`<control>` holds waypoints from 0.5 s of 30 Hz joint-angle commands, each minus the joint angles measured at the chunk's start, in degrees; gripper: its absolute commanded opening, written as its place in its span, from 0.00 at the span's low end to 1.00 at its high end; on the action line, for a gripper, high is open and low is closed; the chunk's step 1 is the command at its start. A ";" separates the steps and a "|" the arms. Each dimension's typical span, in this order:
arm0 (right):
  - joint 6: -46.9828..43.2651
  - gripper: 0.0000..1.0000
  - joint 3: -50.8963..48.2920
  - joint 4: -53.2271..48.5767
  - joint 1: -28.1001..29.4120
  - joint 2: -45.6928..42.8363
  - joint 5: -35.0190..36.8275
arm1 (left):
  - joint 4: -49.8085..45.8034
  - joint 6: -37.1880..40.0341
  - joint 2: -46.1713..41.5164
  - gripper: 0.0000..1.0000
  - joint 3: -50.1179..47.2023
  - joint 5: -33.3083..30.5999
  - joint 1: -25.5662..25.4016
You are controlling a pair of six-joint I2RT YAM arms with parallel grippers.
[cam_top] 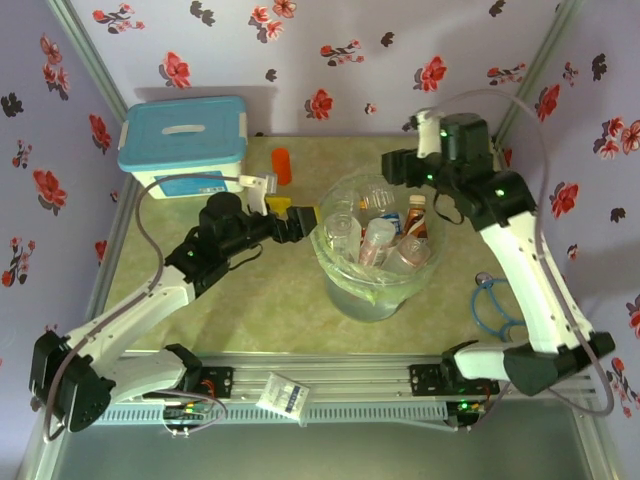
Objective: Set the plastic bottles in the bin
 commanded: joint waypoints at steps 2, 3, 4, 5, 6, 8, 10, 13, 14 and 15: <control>2.75 0.68 -2.72 -4.74 -2.82 -4.43 7.66 | -5.99 2.03 -3.69 1.00 -0.02 -3.57 2.71; 3.30 0.67 -3.45 -5.80 -3.23 -5.28 7.69 | -7.62 2.13 -4.37 1.00 0.11 -4.24 3.56; 3.90 0.67 -4.16 -6.64 -3.63 -5.93 7.66 | -9.08 2.33 -4.93 1.00 0.12 -4.88 4.22; 4.90 0.68 -4.93 -7.75 -4.13 -6.72 7.72 | -10.80 2.39 -5.65 1.00 0.15 -5.71 5.13; 5.67 0.70 -5.47 -8.89 -4.64 -7.38 7.73 | -12.32 2.50 -6.32 1.00 0.12 -6.52 5.82; 7.34 0.71 -6.80 -11.32 -5.90 -9.18 7.78 | -15.05 2.81 -7.86 1.00 -0.20 -8.02 7.51; 8.78 0.76 -8.18 -12.84 -7.35 -10.74 7.12 | -17.66 3.29 -9.25 1.00 -0.45 -9.09 8.93; 10.08 0.79 -10.06 -15.58 -9.83 -11.75 2.26 | -21.25 4.17 -10.57 1.00 -0.58 -10.71 10.55; 10.35 0.79 -10.81 -16.29 -10.29 -12.00 0.62 | -22.10 4.25 -10.95 1.00 -0.79 -11.12 10.99; 10.75 0.79 -11.57 -16.57 -10.51 -12.37 -0.34 | -22.50 4.24 -11.38 1.00 -1.06 -11.35 11.38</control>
